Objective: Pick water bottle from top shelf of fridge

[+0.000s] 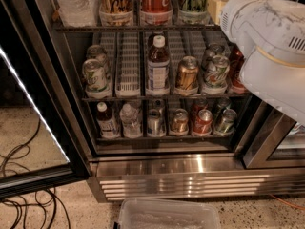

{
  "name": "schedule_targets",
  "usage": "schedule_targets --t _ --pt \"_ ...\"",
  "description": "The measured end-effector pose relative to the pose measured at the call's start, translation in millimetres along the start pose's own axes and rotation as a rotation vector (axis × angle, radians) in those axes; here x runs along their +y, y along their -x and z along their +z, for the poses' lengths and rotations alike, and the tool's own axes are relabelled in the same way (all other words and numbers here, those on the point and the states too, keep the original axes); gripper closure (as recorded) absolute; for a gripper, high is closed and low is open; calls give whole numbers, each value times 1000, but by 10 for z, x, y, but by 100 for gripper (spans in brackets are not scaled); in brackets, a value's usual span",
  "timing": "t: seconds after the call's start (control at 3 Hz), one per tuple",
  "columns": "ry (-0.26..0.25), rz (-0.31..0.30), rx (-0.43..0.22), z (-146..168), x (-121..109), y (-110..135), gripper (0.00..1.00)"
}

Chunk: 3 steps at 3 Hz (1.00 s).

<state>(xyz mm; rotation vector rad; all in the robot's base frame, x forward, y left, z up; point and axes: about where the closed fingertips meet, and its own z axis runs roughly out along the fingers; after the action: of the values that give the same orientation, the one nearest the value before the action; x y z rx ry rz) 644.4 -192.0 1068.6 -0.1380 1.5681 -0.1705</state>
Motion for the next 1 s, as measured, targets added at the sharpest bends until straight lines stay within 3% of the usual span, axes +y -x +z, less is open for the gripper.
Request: schedule_targets --t 1.0 --pt "-61 -25 -30 138 -157 -29 34"
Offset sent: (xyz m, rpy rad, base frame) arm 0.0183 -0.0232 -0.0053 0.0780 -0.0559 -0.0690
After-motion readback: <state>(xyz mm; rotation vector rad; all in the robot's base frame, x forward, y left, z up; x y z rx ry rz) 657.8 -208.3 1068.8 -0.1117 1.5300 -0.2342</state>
